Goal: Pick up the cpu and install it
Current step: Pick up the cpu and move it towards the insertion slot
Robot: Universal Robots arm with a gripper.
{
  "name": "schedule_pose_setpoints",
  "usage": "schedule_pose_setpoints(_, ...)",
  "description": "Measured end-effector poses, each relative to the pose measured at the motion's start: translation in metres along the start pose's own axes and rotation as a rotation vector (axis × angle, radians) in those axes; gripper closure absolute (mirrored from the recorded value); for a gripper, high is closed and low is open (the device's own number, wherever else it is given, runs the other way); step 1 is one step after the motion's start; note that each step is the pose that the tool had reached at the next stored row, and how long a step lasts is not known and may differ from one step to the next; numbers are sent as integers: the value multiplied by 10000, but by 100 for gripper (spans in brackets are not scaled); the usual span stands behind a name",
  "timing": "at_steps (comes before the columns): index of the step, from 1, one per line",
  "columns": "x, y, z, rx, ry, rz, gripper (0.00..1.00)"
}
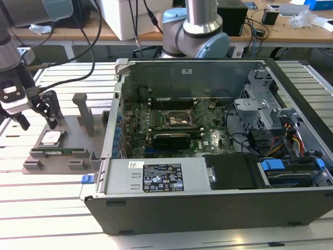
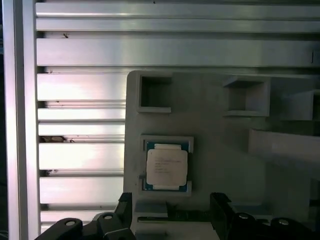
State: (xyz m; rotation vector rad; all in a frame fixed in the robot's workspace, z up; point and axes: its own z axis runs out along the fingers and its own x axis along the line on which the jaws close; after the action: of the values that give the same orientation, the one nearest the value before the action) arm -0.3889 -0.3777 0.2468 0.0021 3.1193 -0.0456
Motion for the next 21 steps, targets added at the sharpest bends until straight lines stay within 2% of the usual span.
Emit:
schedule_pose_setpoints(4, 1, 58, 95, -1, 0, -27, 28)
schedule_pose_setpoints(10, -1, 95, 210, -3, -2, -82, 28)
schedule_pose_setpoints(15, 4, 105, 397, -3, -2, -99, 28)
schedule_pose_setpoints(21, 7, 112, 533, -2, -2, -103, 28)
